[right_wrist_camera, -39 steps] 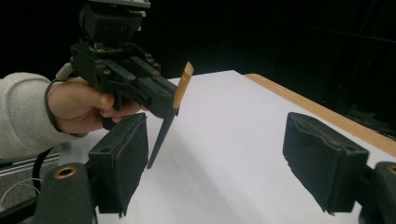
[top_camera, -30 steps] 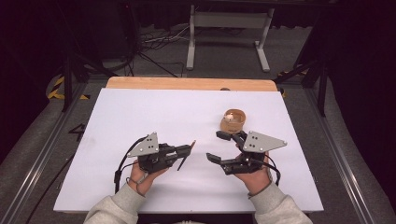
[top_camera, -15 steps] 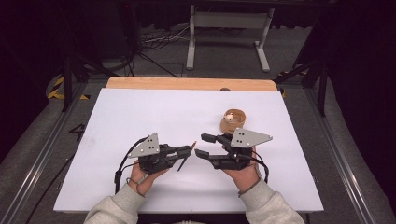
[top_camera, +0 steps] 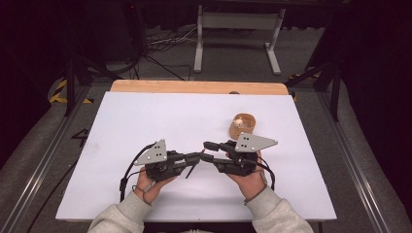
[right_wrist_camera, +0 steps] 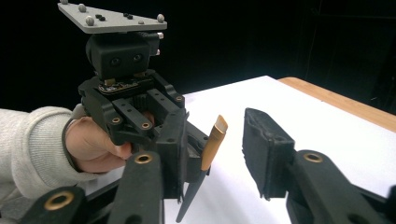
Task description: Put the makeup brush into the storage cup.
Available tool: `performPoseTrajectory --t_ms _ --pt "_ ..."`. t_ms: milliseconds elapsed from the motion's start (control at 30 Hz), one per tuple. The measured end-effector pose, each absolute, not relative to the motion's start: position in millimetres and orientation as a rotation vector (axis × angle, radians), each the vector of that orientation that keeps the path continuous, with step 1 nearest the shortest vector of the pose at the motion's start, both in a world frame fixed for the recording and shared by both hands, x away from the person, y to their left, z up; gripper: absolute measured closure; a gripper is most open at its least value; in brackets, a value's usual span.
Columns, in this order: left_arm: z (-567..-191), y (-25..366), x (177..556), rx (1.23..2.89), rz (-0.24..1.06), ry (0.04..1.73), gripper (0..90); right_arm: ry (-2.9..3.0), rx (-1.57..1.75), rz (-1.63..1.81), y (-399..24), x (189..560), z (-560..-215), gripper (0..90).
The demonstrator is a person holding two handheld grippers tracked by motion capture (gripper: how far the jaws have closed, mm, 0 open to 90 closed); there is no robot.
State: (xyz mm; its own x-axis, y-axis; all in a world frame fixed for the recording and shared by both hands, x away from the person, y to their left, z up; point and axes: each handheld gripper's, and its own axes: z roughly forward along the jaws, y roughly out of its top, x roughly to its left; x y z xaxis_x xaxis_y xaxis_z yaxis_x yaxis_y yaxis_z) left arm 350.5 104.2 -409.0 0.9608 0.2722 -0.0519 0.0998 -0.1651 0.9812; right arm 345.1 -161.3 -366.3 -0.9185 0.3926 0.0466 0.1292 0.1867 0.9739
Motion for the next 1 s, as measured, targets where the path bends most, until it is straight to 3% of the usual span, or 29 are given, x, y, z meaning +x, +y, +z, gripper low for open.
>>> performPoseTrajectory --t_ms 533,1000 --pt "-410.1 103.1 349.7 1.746 0.174 0.266 83.1 2.282 0.530 1.819 -158.5 347.8 -369.4 81.4" --pt "-410.4 102.6 348.1 1.741 0.177 0.248 83.1 2.304 0.532 1.844 -159.8 348.7 -368.1 84.5"
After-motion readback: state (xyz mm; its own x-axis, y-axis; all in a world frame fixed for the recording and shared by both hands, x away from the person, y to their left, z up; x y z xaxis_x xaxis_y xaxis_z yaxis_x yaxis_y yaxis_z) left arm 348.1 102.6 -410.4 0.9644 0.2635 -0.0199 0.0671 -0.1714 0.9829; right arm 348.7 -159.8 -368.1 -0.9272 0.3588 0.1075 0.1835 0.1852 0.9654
